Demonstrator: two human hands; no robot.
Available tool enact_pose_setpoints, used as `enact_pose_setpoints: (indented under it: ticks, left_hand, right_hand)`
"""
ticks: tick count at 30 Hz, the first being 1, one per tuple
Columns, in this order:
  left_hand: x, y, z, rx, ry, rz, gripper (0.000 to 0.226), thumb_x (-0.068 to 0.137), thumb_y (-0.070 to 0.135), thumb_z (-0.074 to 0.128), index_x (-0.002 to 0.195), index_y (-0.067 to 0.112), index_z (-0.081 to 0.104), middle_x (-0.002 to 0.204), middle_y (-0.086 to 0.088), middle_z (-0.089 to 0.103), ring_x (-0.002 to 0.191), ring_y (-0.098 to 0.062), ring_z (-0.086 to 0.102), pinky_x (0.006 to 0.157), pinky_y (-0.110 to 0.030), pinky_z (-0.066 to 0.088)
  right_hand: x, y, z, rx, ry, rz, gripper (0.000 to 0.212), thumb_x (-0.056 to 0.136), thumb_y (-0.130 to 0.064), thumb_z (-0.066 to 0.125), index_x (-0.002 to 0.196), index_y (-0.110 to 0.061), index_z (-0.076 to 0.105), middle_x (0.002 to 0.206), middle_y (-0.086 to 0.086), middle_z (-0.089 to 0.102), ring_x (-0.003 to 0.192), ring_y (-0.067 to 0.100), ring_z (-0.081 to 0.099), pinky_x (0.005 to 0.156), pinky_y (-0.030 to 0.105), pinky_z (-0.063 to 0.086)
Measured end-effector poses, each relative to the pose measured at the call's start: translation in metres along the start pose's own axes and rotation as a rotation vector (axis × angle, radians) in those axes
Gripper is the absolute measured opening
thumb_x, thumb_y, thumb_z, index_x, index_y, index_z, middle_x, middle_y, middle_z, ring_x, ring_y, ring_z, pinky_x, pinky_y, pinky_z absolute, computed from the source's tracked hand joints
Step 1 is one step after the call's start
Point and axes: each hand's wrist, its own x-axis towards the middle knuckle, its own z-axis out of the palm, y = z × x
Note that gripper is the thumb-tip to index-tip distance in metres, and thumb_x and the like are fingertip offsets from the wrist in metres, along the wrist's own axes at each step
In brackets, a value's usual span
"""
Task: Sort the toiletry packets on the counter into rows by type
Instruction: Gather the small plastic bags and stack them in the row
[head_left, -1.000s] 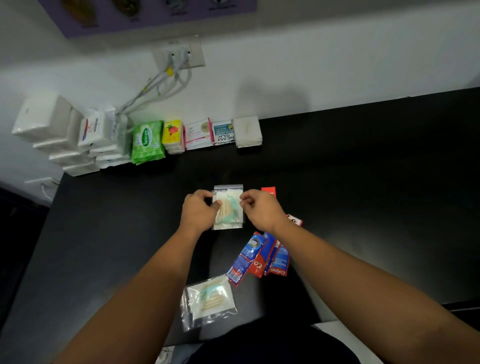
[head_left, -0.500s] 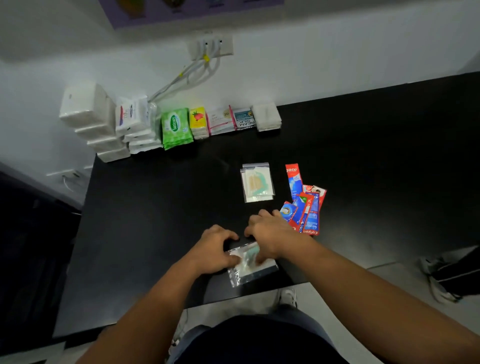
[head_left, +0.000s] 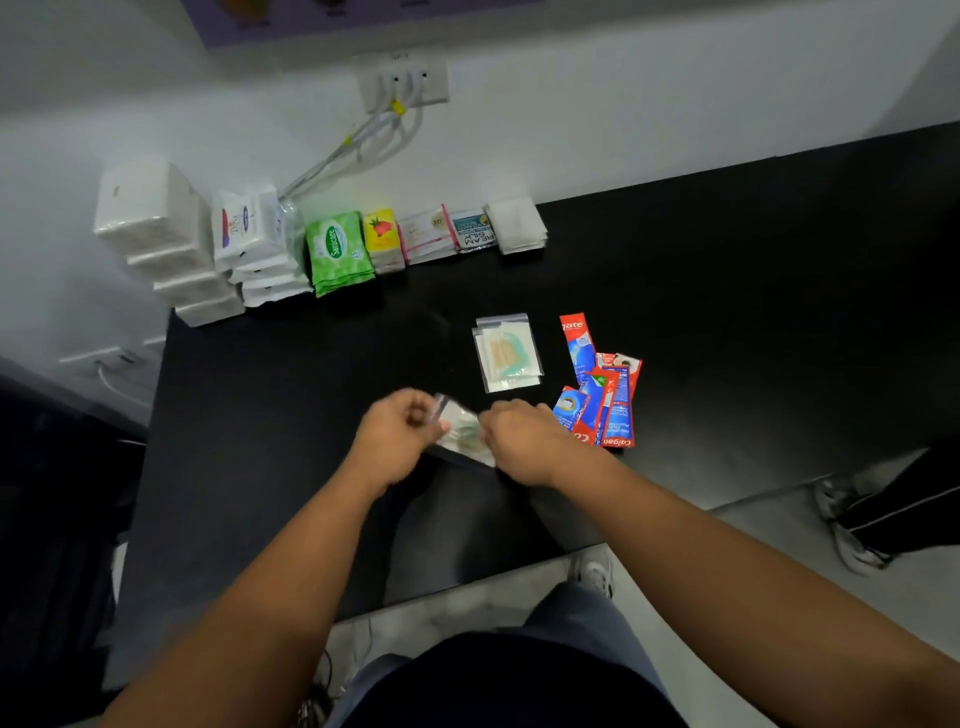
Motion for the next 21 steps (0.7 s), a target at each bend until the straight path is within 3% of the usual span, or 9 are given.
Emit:
enact_pose_setpoints:
  ticks: [4,7,10,12,14,18,21]
  left_hand:
    - [0.020,0.027,0.002,-0.319,0.152,-0.072,0.021,0.084,0.015,0.079,0.100,0.020,0.067,0.089,0.003,0.073,0.076,-0.001,0.070,0.066,-0.016,0.053]
    - [0.031,0.035,0.020,-0.369,0.070,-0.189,0.021,0.085,0.020,0.078,0.103,0.022,0.068,0.087,0.007,0.077,0.074,-0.002,0.071,0.064,-0.018,0.052]
    - [0.049,0.042,0.047,-0.398,0.102,-0.285,0.019,0.087,0.016,0.076,0.104,0.017,0.069,0.086,0.002,0.077,0.071,-0.005,0.070,0.064,-0.022,0.053]
    - [0.065,0.048,0.062,-0.391,0.220,-0.299,0.016,0.087,0.011,0.075,0.102,0.012,0.069,0.078,0.001,0.075,0.062,-0.004,0.067,0.056,-0.018,0.051]
    - [0.082,0.055,0.074,-0.334,0.273,-0.303,0.016,0.085,0.010,0.076,0.100,0.009,0.070,0.081,-0.004,0.074,0.062,-0.008,0.065,0.056,-0.020,0.051]
    - [0.105,0.057,0.096,-0.139,0.287,-0.338,0.014,0.080,0.012,0.080,0.090,0.015,0.070,0.091,-0.008,0.075,0.081,-0.017,0.071,0.077,-0.031,0.058]
    - [0.112,0.059,0.104,0.123,0.334,-0.316,0.029,0.080,0.021,0.081,0.106,0.012,0.071,0.103,-0.007,0.071,0.097,-0.022,0.069,0.087,-0.028,0.053]
  right_hand:
    - [0.020,0.016,-0.021,0.363,0.115,0.076,0.023,0.101,-0.023,0.048,0.099,-0.009,0.065,0.105,0.014,0.063,0.099,0.032,0.059,0.082,0.037,0.048]
    - [0.036,0.034,-0.031,0.670,0.201,0.180,0.015,0.097,-0.019,0.057,0.097,-0.009,0.069,0.088,0.004,0.066,0.086,0.022,0.061,0.072,0.027,0.042]
    - [0.050,0.055,-0.038,0.843,0.228,0.290,0.010,0.091,-0.019,0.067,0.097,-0.012,0.070,0.076,-0.003,0.061,0.077,0.016,0.060,0.071,0.030,0.046]
    - [0.061,0.071,-0.040,0.756,0.221,0.329,0.012,0.088,-0.023,0.071,0.085,-0.012,0.068,0.076,0.004,0.064,0.077,0.022,0.062,0.072,0.036,0.051]
    - [0.070,0.085,-0.042,0.610,0.184,0.352,0.020,0.087,-0.028,0.069,0.073,-0.016,0.062,0.077,0.006,0.065,0.079,0.025,0.064,0.067,0.033,0.049]
    - [0.084,0.108,-0.043,0.452,0.102,0.384,0.024,0.087,-0.031,0.069,0.091,-0.008,0.069,0.092,0.010,0.070,0.087,0.028,0.066,0.062,0.026,0.040]
    - [0.090,0.118,-0.046,0.419,0.075,0.372,0.027,0.085,-0.031,0.071,0.094,-0.007,0.066,0.091,0.012,0.070,0.085,0.028,0.068,0.060,0.027,0.042]
